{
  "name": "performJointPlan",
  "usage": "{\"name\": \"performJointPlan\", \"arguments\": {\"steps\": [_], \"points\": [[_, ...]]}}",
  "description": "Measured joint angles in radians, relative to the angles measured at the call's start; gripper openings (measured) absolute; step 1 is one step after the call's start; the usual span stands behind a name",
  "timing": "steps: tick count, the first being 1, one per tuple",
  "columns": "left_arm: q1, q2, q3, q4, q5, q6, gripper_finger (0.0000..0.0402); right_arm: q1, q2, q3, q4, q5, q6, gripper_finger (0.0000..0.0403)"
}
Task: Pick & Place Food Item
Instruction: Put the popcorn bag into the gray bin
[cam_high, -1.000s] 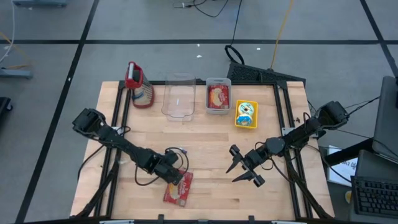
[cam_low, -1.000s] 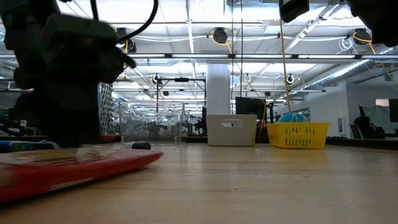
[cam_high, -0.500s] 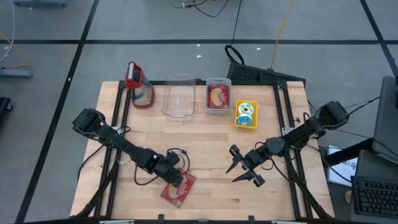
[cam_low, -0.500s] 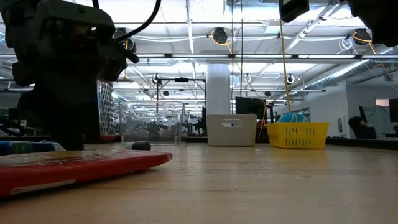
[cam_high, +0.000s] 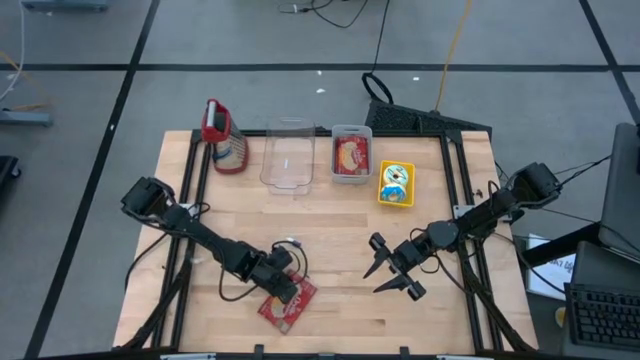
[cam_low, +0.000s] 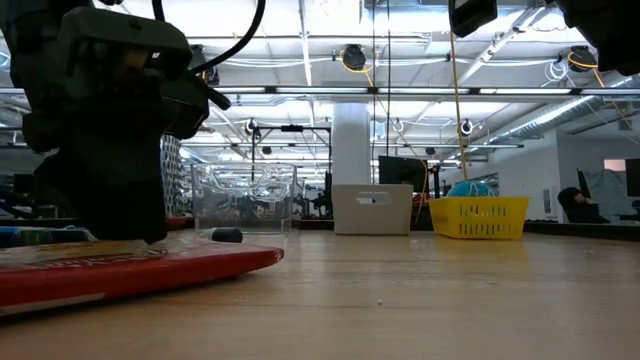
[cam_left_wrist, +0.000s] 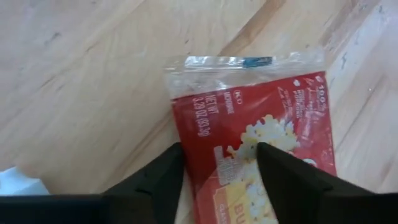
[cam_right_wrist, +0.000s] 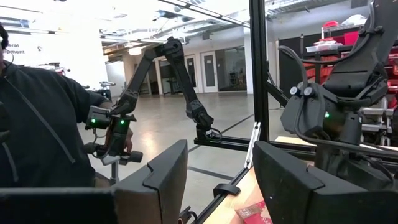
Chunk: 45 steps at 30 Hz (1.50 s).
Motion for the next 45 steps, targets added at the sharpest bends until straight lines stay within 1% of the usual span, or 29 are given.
{"name": "performJointPlan", "arguments": {"steps": [9, 11, 12, 16, 19, 23, 28, 29, 31, 35, 38, 40, 42, 45], "points": [[0.002, 0.004, -0.002, 0.002, -0.007, 0.031, 0.0044, 0.0, 0.0, 0.0, -0.004, 0.0, 0.0, 0.0171], [0.001, 0.005, -0.002, 0.014, -0.008, 0.054, 0.0017, 0.0, 0.0, 0.0, -0.004, 0.0, 0.0, 0.0171], [0.002, 0.006, -0.002, 0.023, -0.01, 0.063, 0.0011, 0.0, 0.0, 0.0, -0.004, 0.0, 0.0, 0.0171], [0.012, 0.0, -0.002, 0.035, -0.006, 0.075, 0.0014, 0.0, 0.0, 0.0, -0.005, 0.0, 0.0, 0.0171], [0.016, -0.028, -0.005, 0.025, -0.018, 0.102, 0.0006, 0.0, 0.0, 0.0, -0.006, 0.0, 0.001, 0.0171], [0.017, -0.105, -0.007, 0.011, -0.085, 0.152, 0.0005, 0.0, 0.0, 0.0, -0.006, 0.001, 0.007, 0.0171], [0.005, -0.213, -0.006, 0.012, -0.218, 0.242, 0.0001, 0.0, 0.0, 0.0, -0.012, 0.012, 0.011, 0.0171], [0.005, -0.232, -0.006, 0.014, -0.24, 0.258, 0.0, 0.0, 0.0, 0.0, -0.018, 0.036, 0.011, 0.0171], [0.005, -0.268, -0.006, 0.018, -0.279, 0.287, 0.0, 0.0, 0.0, 0.0, -0.04, 0.12, 0.012, 0.0171], [0.004, -0.321, -0.005, 0.028, -0.342, 0.354, 0.0, 0.0, 0.0, 0.0, -0.098, 0.33, 0.052, 0.0171], [0.0, -0.347, -0.005, 0.039, -0.392, 0.422, 0.0, -0.008, 0.001, 0.002, -0.152, 0.433, 0.058, 0.0172], [0.0, -0.354, -0.004, 0.069, -0.415, 0.492, 0.0, -0.021, 0.001, 0.022, -0.191, 0.466, 0.075, 0.0174], [0.0, -0.354, -0.004, 0.121, -0.424, 0.565, 0.0, -0.039, 0.001, 0.061, -0.262, 0.47, 0.099, 0.0179], [0.003, -0.354, -0.004, 0.194, -0.425, 0.64, 0.0, -0.065, 0.001, 0.156, -0.479, 0.468, 0.125, 0.0193]]}}
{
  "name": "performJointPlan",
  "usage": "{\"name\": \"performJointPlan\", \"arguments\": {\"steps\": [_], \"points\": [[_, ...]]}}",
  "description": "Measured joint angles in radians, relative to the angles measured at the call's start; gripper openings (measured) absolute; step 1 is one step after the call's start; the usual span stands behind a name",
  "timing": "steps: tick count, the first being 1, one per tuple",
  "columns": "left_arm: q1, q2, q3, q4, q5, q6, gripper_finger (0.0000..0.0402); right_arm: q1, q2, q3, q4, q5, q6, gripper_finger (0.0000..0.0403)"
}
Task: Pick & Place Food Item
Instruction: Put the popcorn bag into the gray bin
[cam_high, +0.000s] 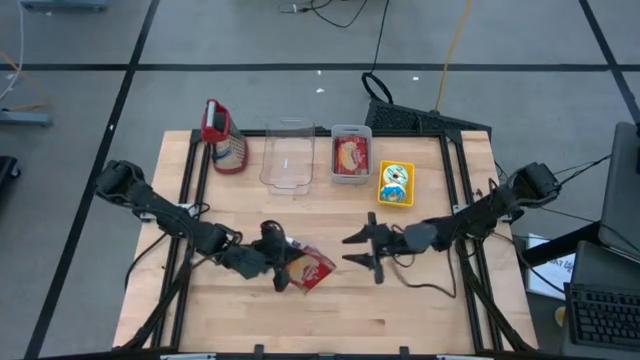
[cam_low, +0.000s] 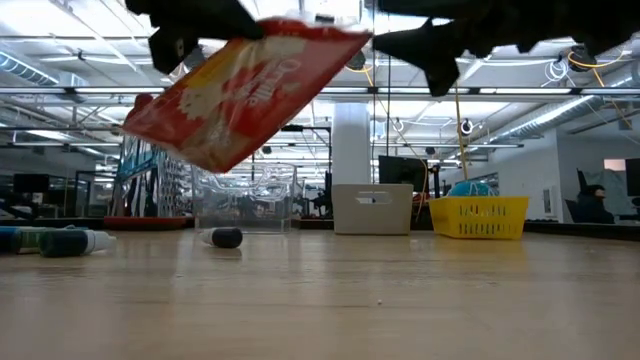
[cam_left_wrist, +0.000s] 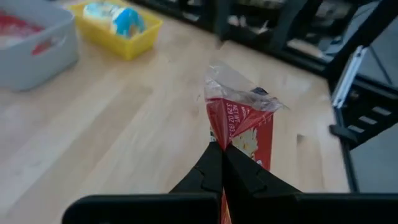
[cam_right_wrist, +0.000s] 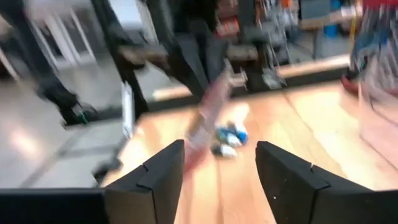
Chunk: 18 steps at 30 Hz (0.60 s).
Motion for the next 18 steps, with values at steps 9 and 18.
{"name": "performJointPlan", "arguments": {"steps": [9, 18], "points": [[0.022, 0.0, 0.001, 0.015, -0.008, 0.036, 0.0, -0.052, 0.0, 0.254, -0.385, -0.114, 0.025, 0.0239], [0.029, 0.0, 0.001, 0.02, -0.009, 0.066, 0.0, -0.091, 0.099, 0.311, -0.386, -0.131, 0.064, 0.0232]]}}
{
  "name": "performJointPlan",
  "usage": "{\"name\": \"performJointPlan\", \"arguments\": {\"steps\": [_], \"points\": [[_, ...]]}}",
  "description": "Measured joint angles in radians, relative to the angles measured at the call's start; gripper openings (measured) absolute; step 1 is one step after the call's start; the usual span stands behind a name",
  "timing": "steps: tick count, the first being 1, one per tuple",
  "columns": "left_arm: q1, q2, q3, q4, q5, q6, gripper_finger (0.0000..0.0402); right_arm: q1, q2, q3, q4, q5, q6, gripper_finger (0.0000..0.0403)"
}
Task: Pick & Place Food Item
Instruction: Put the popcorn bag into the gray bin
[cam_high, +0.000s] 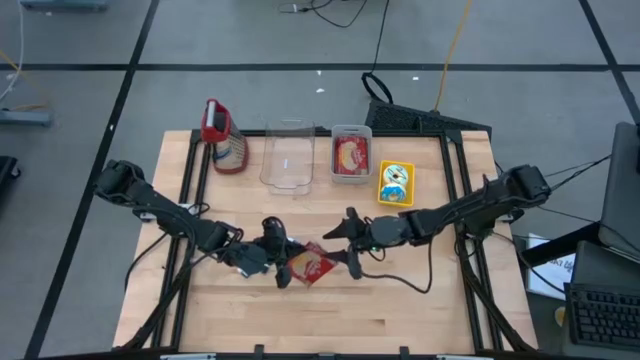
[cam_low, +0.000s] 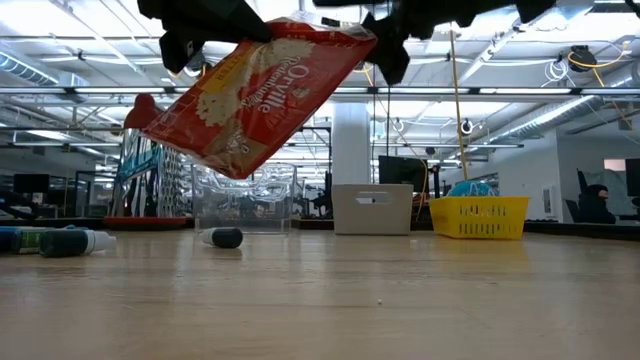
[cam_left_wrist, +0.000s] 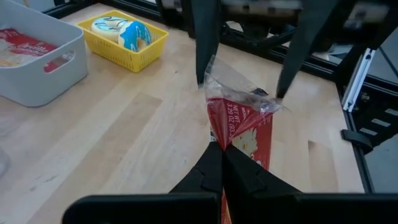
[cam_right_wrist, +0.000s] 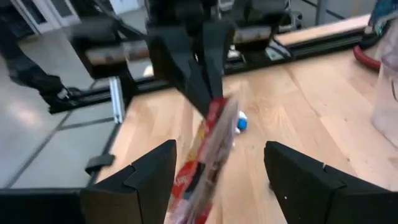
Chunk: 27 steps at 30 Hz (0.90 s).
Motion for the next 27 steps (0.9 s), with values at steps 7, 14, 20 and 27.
{"name": "performJointPlan", "arguments": {"steps": [7, 14, 20, 27], "points": [[0.005, 0.0, 0.0, -0.001, 0.0, 0.014, 0.0, -0.004, 0.074, 0.024, 0.047, -0.052, 0.0, 0.0225], [0.007, 0.0, 0.0, -0.004, 0.003, 0.014, 0.0, -0.005, 0.089, 0.034, 0.051, -0.05, 0.022, 0.0176], [0.007, -0.002, 0.001, -0.003, 0.016, 0.014, 0.0, -0.006, 0.085, 0.034, 0.079, -0.049, 0.022, 0.0114], [0.007, -0.002, 0.002, -0.005, 0.016, 0.011, 0.0, -0.023, 0.085, 0.034, 0.096, -0.05, 0.022, 0.005]]}}
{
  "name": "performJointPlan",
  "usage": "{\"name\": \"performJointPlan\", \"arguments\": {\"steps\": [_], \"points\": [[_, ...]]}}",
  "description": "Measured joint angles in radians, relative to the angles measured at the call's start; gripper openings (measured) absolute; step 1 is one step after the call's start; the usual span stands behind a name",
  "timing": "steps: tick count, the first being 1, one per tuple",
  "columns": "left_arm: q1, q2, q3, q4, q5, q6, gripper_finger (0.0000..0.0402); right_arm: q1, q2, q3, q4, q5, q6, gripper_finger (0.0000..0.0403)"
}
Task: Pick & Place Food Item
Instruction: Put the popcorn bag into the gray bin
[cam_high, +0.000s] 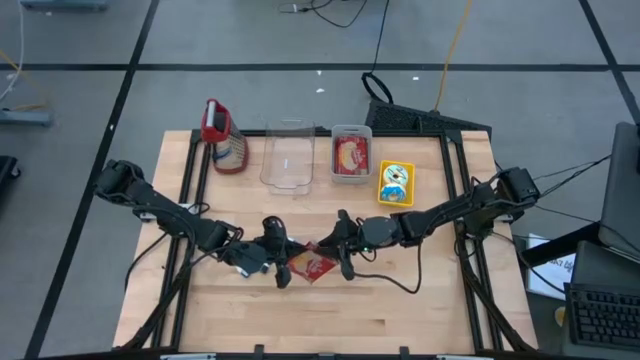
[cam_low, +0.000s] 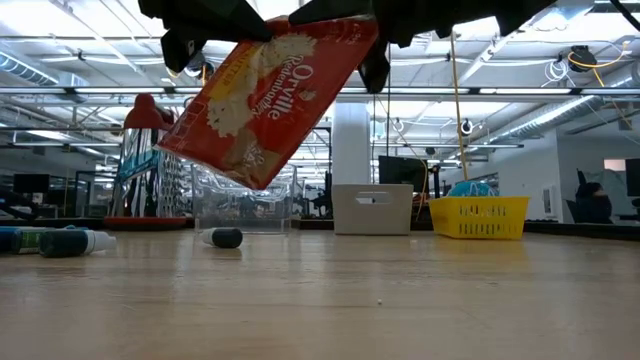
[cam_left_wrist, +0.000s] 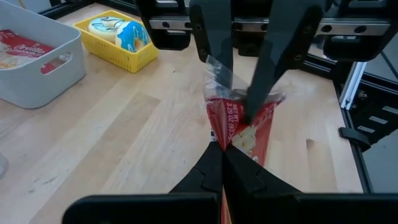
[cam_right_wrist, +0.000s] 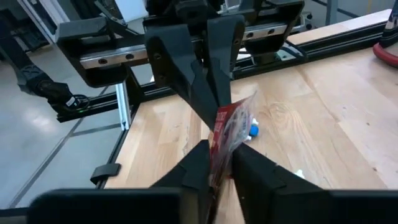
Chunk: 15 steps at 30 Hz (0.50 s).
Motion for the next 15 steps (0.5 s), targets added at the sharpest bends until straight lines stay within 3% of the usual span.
{"name": "performJointPlan", "arguments": {"steps": [6, 15], "points": [[0.0, 0.0, 0.0, 0.0, 0.003, 0.0, 0.0, 0.0, 0.0, -0.001, 0.0, 0.0, -0.028, 0.0006], [0.0, 0.0, 0.002, 0.021, 0.009, -0.004, 0.0017, 0.0, -0.068, -0.001, -0.044, -0.046, -0.066, 0.0001]]}}
